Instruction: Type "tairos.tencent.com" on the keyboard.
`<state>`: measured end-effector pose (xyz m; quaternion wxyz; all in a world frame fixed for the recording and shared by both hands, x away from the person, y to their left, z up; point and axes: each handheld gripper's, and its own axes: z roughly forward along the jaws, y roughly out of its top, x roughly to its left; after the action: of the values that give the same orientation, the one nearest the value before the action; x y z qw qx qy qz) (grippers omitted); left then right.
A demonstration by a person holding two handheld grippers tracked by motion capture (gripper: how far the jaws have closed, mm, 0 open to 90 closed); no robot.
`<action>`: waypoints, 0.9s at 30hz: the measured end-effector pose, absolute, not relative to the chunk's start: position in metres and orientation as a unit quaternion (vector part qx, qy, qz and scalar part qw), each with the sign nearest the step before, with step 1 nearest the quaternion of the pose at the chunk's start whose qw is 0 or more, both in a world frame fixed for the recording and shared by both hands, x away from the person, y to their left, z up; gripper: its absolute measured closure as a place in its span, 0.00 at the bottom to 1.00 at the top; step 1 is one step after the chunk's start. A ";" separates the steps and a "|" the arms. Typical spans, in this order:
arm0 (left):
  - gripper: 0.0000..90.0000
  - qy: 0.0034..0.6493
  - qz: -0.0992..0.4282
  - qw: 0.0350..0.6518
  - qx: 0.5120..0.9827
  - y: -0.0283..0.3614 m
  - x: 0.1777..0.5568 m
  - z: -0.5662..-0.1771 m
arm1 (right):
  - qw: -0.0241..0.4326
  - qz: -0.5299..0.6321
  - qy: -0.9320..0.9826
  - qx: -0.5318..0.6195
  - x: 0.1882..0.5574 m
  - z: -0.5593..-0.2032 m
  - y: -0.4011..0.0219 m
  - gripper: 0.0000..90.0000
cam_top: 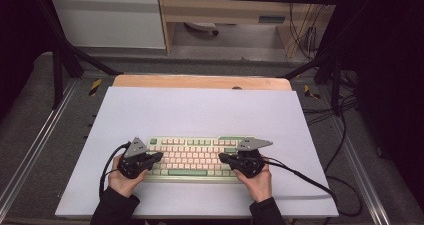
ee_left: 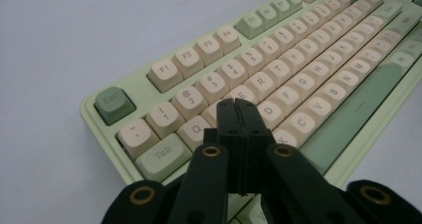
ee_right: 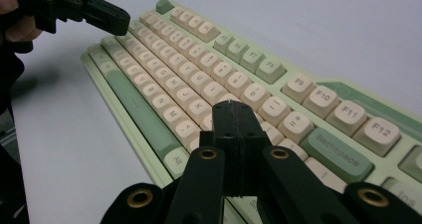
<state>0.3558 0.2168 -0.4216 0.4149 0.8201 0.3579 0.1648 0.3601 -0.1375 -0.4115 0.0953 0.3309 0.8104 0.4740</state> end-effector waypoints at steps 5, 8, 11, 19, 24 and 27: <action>1.00 0.359 0.165 0.419 0.817 0.221 0.354 -0.421 | 0.093 0.474 0.810 0.331 0.364 -0.411 -0.129 1.00; 1.00 0.361 0.165 0.420 0.816 0.223 0.353 -0.422 | 0.096 0.472 0.811 0.333 0.368 -0.411 -0.122 1.00; 1.00 0.363 0.165 0.421 0.815 0.225 0.353 -0.422 | 0.097 0.465 0.814 0.335 0.373 -0.413 -0.111 1.00; 1.00 0.364 0.163 0.421 0.815 0.226 0.353 -0.423 | 0.100 0.445 0.822 0.340 0.383 -0.424 -0.094 1.00; 1.00 0.365 0.162 0.421 0.815 0.227 0.353 -0.424 | 0.101 0.435 0.825 0.347 0.387 -0.431 -0.090 1.00; 1.00 0.364 0.162 0.420 0.815 0.227 0.354 -0.424 | 0.103 0.431 0.827 0.347 0.388 -0.433 -0.089 1.00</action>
<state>0.3536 0.2265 -0.4240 0.4204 0.8152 0.3641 0.1617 0.3875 -0.0895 -0.4332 0.1025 0.3465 0.8266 0.4314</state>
